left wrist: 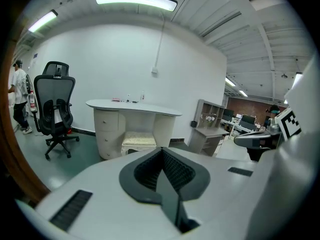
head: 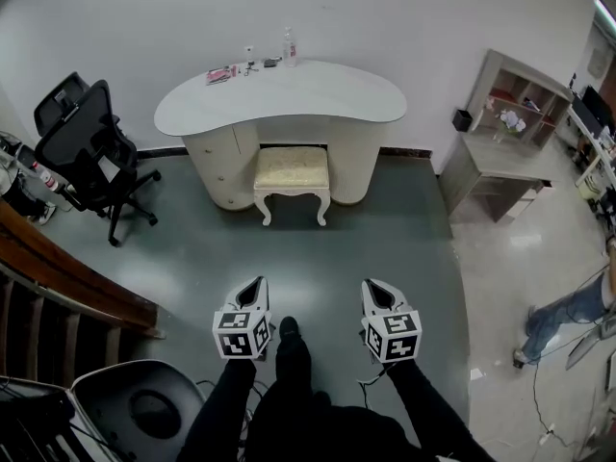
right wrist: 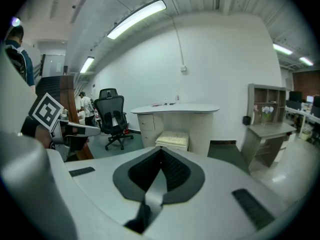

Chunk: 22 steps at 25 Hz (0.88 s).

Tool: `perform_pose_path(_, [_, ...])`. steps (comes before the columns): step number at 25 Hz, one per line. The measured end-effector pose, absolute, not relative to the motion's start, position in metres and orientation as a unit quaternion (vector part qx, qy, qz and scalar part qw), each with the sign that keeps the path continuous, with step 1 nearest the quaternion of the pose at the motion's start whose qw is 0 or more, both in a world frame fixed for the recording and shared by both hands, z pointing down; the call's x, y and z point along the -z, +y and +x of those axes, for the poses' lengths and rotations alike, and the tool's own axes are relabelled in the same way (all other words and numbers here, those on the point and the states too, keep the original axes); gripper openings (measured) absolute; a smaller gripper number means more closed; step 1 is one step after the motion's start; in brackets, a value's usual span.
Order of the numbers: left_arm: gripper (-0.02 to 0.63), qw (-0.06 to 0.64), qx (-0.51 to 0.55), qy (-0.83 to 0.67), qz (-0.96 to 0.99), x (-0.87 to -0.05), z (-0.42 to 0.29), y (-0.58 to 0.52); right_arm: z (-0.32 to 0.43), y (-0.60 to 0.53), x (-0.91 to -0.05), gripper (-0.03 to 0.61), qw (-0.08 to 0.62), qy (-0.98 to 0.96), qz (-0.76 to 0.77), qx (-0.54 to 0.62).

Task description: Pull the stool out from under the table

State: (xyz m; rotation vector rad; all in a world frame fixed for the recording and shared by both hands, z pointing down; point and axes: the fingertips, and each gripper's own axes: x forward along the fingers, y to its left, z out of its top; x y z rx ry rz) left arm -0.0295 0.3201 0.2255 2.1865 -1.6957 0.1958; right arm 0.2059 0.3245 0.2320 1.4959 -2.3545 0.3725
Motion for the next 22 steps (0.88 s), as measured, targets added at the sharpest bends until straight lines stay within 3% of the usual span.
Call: perform_pose_path(22, [0.009,0.225,-0.073,-0.596,0.768,-0.261,-0.120,0.070,0.134,0.073,-0.268,0.003,0.210,-0.799,0.543,-0.150])
